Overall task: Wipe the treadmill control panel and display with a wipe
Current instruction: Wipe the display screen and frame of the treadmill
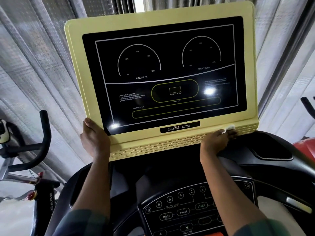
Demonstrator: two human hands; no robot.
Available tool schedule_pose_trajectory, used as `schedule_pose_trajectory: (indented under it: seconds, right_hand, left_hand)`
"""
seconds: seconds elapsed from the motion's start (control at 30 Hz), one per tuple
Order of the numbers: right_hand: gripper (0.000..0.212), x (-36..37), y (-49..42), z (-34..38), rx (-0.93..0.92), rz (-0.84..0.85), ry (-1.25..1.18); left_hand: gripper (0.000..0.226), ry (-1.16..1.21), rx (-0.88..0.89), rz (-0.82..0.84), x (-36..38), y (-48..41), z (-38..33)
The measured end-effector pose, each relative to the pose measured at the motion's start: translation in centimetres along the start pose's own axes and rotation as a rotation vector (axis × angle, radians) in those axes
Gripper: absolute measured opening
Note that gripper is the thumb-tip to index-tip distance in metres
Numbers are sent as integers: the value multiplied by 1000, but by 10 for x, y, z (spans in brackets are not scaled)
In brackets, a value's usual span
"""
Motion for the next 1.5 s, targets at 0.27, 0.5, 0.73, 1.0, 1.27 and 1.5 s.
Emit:
schedule_pose_trajectory:
  seconds: [0.27, 0.5, 0.73, 1.0, 1.27, 1.5]
  right_hand:
    - [53, 22, 116, 4, -154, 171, -42]
    - [55, 26, 125, 17, -61, 111, -12]
    - [56, 47, 204, 7, -222, 251, 9]
    - [58, 68, 284, 1, -294, 357, 71]
    - [64, 80, 332, -6, -459, 358, 271]
    - [66, 95, 394, -14, -681, 461, 318]
  left_hand:
    - [54, 13, 14, 33, 0, -2, 3]
    - [55, 57, -28, 224, 3, -9, 14]
    - [42, 206, -63, 490, 13, -25, 33]
    - [47, 350, -131, 718, 24, -20, 31]
    - [43, 379, -130, 796, 28, -21, 33]
    - [38, 421, -115, 872, 33, -21, 32]
Point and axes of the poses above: each hand's wrist, its own y-axis away from the middle knuckle, its own x-axis out of the palm, z = x × y, the point moved 10 cm from there along -y, towards the middle knuckle, and after that the axes turned 4 degrees about -z, right-handed, at the moved point
